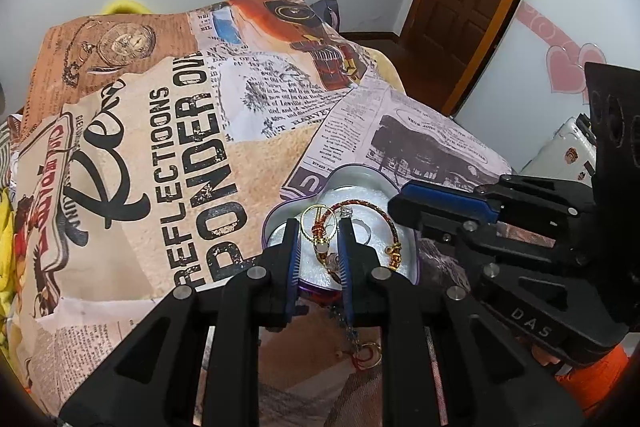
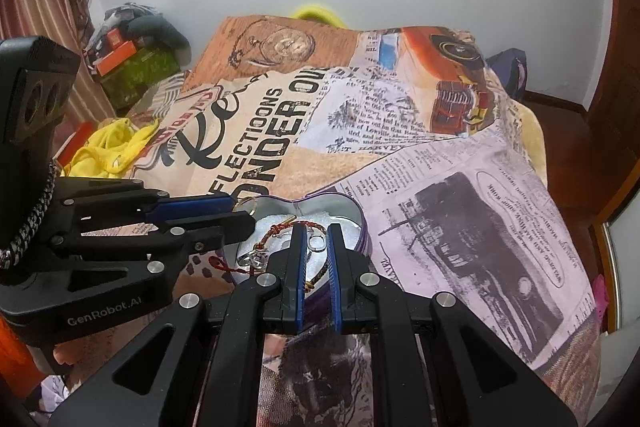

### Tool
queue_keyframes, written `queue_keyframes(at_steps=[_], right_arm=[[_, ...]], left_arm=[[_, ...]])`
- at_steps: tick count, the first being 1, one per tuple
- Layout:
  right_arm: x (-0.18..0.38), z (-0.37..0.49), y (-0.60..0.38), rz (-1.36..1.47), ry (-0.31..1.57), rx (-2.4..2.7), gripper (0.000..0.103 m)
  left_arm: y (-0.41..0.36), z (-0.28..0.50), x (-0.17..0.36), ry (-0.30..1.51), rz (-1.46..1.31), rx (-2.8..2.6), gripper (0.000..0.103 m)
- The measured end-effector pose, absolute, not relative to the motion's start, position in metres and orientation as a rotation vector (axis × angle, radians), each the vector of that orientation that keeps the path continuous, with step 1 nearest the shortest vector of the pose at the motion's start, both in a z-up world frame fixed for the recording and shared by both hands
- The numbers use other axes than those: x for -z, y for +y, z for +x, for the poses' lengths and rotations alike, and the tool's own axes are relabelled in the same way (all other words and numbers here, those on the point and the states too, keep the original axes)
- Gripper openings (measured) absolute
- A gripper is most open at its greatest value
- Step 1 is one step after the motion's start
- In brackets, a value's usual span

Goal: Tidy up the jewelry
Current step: 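Lower the silver piece and the gold ring into the tin and open both grippers, then withdraw both grippers from the tin toward the blue beaded chain beside it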

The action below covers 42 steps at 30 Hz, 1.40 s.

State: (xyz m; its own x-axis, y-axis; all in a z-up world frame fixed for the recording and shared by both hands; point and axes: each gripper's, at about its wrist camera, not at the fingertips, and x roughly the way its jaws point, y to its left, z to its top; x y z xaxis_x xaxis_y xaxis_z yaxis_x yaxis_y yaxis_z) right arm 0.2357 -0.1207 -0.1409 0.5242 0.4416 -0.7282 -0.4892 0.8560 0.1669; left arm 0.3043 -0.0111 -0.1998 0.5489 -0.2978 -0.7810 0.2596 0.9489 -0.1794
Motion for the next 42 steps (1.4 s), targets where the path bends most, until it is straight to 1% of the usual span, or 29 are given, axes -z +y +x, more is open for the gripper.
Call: queue_keyframes(at_steps=[16,24,36,40,42], right_arm=[[0.147,0.240,-0.113,-0.095,0.890,-0.554,0.009],[0.141,0.235,-0.116,-0.098,0.883,-0.543,0.011],[0.116,0.216,-0.118,-0.113,0.838,-0.524,0.012],[0.109,0.210,-0.120,-0.105,0.825,-0.519,0.017],[0.105,0.205,-0.120,-0.105,0.815,-0.519,0.020]], left_arm=[[-0.008,0.307,0.201,0.932,-0.058,0.312,0.017],[-0.004,0.292,0.186,0.904,-0.049,0.295,0.017],[0.000,0.264,0.160,0.864,-0.034,0.279,0.018],[0.001,0.254,0.153,0.854,-0.031,0.276,0.019],[0.002,0.246,0.149,0.847,-0.028,0.275,0.024]])
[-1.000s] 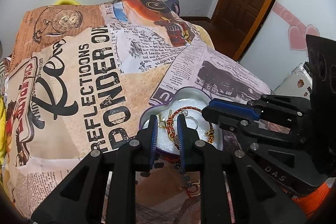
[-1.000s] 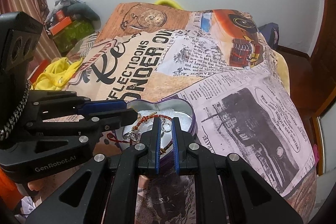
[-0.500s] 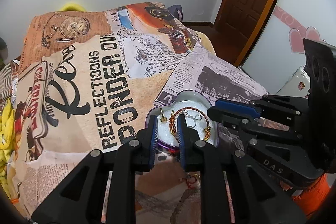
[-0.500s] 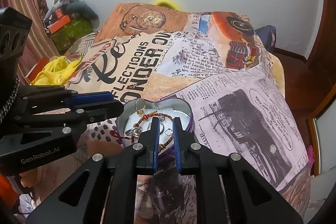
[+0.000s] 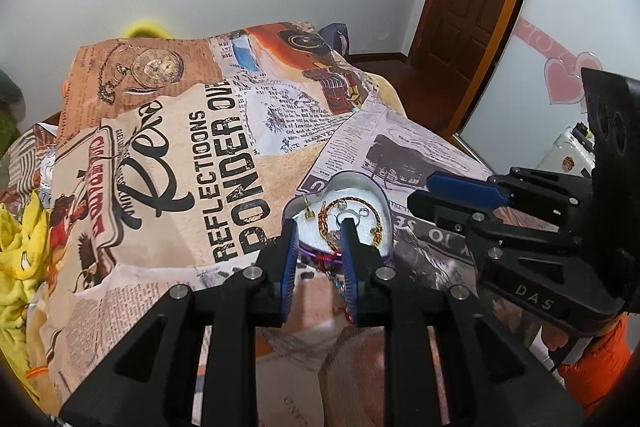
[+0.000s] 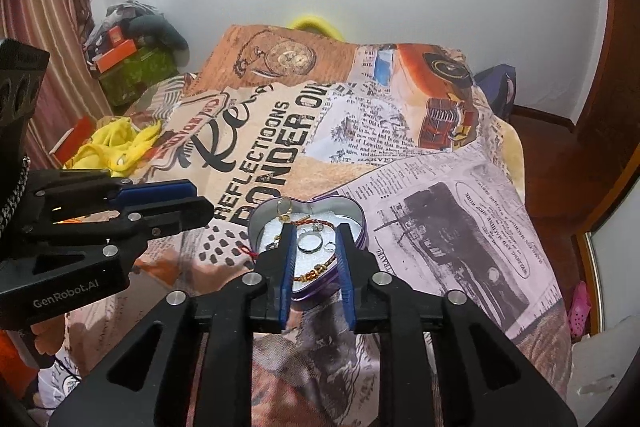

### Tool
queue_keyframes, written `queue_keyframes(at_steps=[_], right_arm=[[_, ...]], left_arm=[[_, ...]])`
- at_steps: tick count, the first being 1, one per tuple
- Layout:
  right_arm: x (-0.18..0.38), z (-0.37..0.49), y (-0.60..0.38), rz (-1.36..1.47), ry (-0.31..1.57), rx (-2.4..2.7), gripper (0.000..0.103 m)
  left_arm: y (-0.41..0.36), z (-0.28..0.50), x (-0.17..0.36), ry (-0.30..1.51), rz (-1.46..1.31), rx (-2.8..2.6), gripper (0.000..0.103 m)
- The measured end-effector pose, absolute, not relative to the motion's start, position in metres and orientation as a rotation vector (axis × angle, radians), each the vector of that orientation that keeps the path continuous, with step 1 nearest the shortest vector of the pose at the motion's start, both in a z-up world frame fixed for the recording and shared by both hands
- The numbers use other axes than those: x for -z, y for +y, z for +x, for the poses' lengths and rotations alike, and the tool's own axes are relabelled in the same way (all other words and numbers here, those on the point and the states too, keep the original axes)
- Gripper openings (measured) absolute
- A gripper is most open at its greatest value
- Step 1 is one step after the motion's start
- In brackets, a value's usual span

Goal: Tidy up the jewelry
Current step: 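Withdraw both grippers from the tin toward the blue beaded chain beside it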

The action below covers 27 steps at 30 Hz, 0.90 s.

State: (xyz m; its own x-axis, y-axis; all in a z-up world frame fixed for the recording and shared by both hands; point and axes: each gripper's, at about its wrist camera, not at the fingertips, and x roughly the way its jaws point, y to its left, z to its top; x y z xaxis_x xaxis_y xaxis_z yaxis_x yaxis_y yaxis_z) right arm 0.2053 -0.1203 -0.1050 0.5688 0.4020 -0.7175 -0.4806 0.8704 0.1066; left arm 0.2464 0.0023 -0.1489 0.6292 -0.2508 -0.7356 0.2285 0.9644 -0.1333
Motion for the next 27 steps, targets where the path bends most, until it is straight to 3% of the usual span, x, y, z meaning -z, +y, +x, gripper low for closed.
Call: queue_keyframes(at_steps=[2,5,15,27], right_arm=[[0.101,0.200,-0.120,-0.107,0.802,-0.517,0.027],[0.097,0.192,-0.121,-0.106,0.788,-0.514,0.035],[0.106,0.175,-0.119,-0.116,0.819,-0.515,0.035],[0.158,0.166,-0.097,-0.177,0.957,-0.559,0.035]], left_arm=[[0.003,0.239,0.146,0.839,-0.026,0.270,0.030],[0.006,0.228,0.142,0.831,-0.023,0.262,0.031],[0.017,0.208,0.155,0.880,-0.032,0.236,0.032],[0.029,0.203,0.196,0.977,-0.068,0.222,0.032]])
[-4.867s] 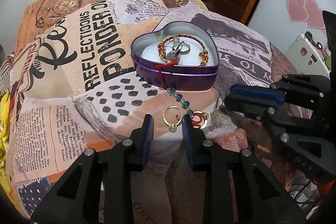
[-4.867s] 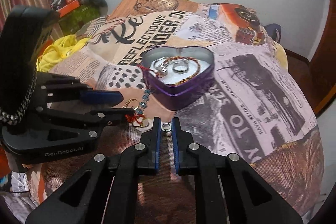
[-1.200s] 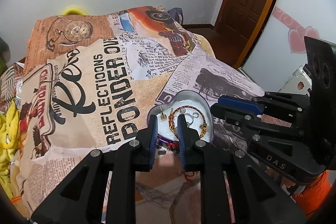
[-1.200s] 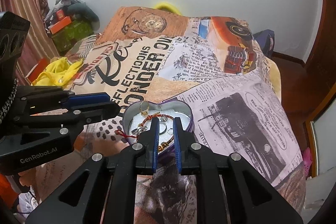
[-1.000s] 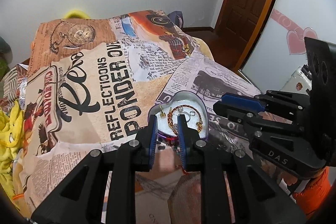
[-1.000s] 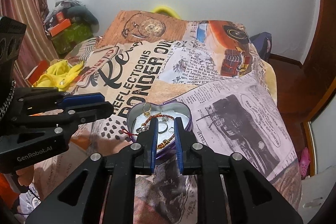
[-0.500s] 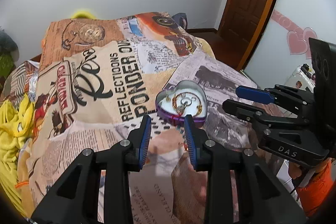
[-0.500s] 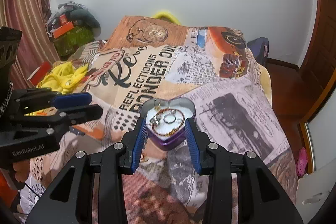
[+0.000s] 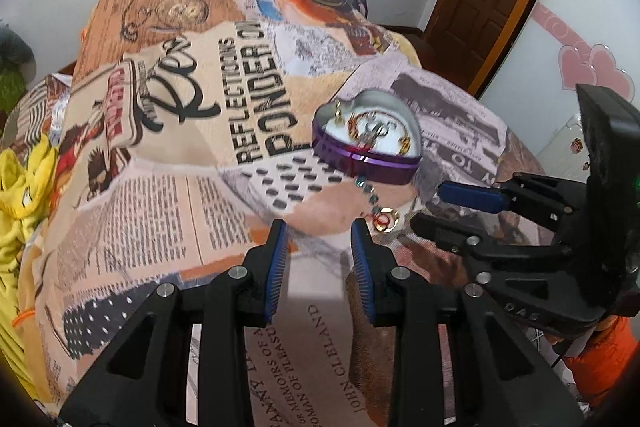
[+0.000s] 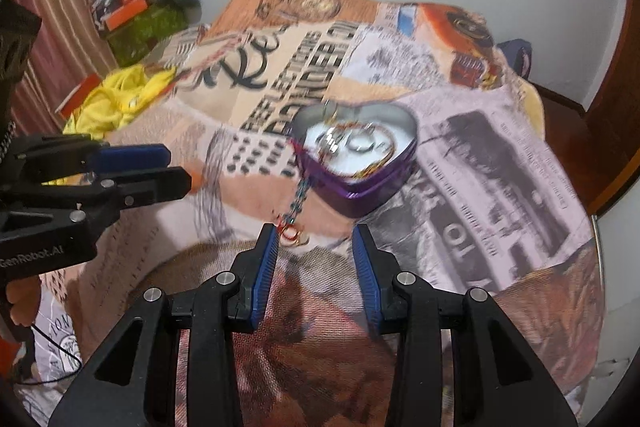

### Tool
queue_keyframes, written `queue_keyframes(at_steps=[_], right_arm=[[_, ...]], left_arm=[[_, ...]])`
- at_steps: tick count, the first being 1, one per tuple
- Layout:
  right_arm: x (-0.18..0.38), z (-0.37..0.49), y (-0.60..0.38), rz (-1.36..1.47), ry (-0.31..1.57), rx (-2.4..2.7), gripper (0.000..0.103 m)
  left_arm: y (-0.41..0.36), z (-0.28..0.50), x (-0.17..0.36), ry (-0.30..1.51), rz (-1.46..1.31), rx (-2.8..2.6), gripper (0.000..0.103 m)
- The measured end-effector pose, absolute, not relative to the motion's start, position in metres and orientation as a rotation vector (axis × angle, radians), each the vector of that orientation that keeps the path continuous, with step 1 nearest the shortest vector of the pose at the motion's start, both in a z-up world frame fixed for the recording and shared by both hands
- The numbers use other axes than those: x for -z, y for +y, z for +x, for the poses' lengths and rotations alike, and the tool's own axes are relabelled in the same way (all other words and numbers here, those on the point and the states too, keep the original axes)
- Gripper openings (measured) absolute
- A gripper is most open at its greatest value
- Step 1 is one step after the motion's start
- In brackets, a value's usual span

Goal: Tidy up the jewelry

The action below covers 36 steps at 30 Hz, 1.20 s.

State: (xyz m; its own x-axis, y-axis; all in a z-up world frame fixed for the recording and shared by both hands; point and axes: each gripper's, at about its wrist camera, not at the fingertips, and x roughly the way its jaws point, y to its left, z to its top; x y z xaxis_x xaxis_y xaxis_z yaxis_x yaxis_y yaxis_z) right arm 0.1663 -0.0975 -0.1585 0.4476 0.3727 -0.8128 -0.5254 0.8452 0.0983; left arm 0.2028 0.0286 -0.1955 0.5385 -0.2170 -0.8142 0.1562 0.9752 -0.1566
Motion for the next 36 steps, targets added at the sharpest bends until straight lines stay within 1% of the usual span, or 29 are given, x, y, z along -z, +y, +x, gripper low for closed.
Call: queue_keyframes(at_steps=[6,16,17,18,19,20,24,36], right_arm=[[0.179,0.169,-0.088,-0.205,1.009,-0.577,0.035],[0.183,0.164,-0.076,-0.236,0.954,-0.625,0.035],[0.183,0.165,-0.077,-0.231,0.954,-0.629,0.033],[0.183,0.165,-0.077,-0.229,0.951,-0.629,0.028],[0.183,0.164,-0.078,-0.231,0.948,-0.632,0.016],[0.184,0.164,-0.077,-0.232,0.949,-0.635,0.012],[0.182,0.165,-0.082,-0.215,0.951,-0.636,0.008],[0.171,0.160,-0.115,-0.182,0.928,-0.577,0.008]], left_arm=[[0.033,0.205,0.212,1.017,-0.089,0.222,0.032],[0.029,0.208,0.214,1.013,-0.073,0.237,0.032],[0.029,0.208,0.214,1.013,-0.074,0.236,0.032],[0.029,0.209,0.214,1.014,-0.077,0.236,0.032],[0.029,0.209,0.214,1.015,-0.081,0.236,0.032],[0.029,0.209,0.213,1.017,-0.085,0.235,0.032],[0.028,0.211,0.212,1.024,-0.100,0.243,0.032],[-0.003,0.225,0.214,1.040,-0.081,0.291,0.032]])
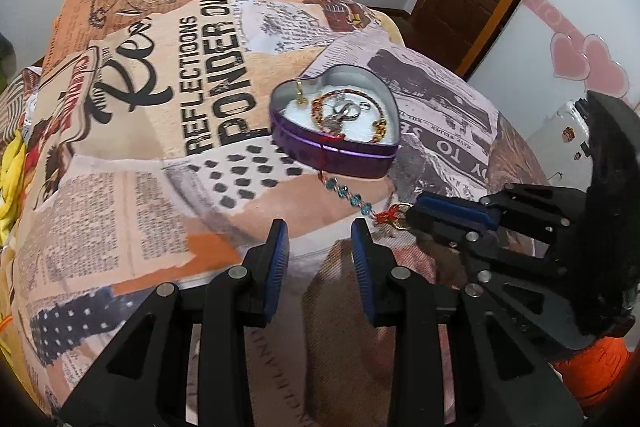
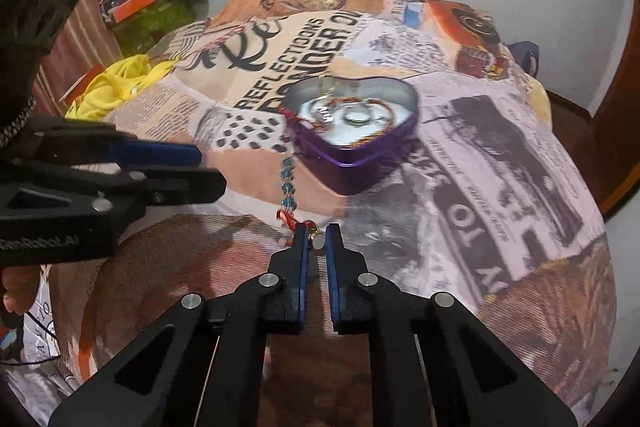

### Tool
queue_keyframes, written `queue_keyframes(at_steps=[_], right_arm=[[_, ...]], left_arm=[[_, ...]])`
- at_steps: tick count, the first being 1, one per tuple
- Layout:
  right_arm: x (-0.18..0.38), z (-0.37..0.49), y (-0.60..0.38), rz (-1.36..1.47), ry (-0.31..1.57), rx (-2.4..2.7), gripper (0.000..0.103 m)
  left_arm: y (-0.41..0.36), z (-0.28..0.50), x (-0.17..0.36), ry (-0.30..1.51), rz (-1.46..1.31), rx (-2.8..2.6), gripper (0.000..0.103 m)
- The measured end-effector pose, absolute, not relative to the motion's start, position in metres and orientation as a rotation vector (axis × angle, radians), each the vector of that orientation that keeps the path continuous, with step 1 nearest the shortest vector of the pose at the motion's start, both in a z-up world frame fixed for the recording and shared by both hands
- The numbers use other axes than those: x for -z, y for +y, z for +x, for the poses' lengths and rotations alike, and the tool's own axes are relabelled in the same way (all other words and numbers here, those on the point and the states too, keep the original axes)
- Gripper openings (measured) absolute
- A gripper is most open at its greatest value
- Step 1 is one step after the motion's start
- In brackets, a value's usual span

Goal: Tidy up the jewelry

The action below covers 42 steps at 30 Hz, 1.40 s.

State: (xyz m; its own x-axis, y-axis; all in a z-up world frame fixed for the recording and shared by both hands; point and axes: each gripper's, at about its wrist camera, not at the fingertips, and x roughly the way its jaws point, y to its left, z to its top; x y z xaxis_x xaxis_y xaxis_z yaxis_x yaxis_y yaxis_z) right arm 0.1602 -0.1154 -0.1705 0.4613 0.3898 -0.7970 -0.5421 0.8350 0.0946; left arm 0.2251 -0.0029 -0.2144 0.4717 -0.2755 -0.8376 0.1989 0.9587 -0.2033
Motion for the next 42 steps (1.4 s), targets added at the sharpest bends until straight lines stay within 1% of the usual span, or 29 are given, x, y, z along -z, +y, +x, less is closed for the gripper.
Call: queue_keyframes(at_steps=[6,13,15,17,18,19,20,21,22,24,25,32,38,42], right_arm=[[0.166,0.164,-0.133,-0.172,0.919,-0.529,0.008],[0.171,0.165,-0.140,-0.190,0.944,-0.493,0.008],[0.170,0.166,-0.143,-0.169,0.954,-0.507,0.010],[0.169,0.166,-0.145,-0.155,0.957,-0.517,0.018],[0.168,0.166,-0.145,-0.151,0.956,-0.519,0.021],[0.167,0.166,-0.145,-0.144,0.951,-0.520,0.026],[0.167,0.166,-0.145,-0.140,0.947,-0.521,0.027],[0.166,0.166,-0.144,-0.134,0.945,-0.524,0.027],[0.166,0.167,-0.143,-0.133,0.945,-0.526,0.027],[0.166,0.167,-0.141,-0.132,0.946,-0.530,0.027],[0.166,0.167,-0.140,-0.131,0.947,-0.533,0.027],[0.169,0.166,-0.127,-0.142,0.952,-0.558,0.027],[0.173,0.167,-0.116,-0.163,0.963,-0.572,0.027],[0.177,0.168,-0.113,-0.178,0.970,-0.577,0.027]], left_arm=[[-0.015,0.237,0.219,1.070,-0.157,0.335,0.032],[-0.029,0.249,0.234,1.104,-0.150,0.297,0.032],[-0.029,0.251,0.239,1.110,-0.152,0.282,0.027],[-0.028,0.252,0.241,1.100,-0.154,0.275,0.022],[-0.028,0.252,0.241,1.095,-0.152,0.277,0.018],[-0.028,0.252,0.241,1.093,-0.153,0.293,0.011],[-0.029,0.252,0.242,1.095,-0.157,0.318,0.007],[-0.030,0.252,0.241,1.094,-0.152,0.324,0.006],[-0.031,0.251,0.240,1.091,-0.145,0.325,0.003],[-0.031,0.249,0.237,1.080,-0.124,0.324,0.003],[-0.031,0.247,0.234,1.068,-0.113,0.317,0.000],[-0.013,0.238,0.209,0.986,-0.092,0.282,0.000],[-0.002,0.236,0.207,0.994,-0.077,0.258,0.000],[-0.004,0.234,0.208,0.995,-0.049,0.255,0.003]])
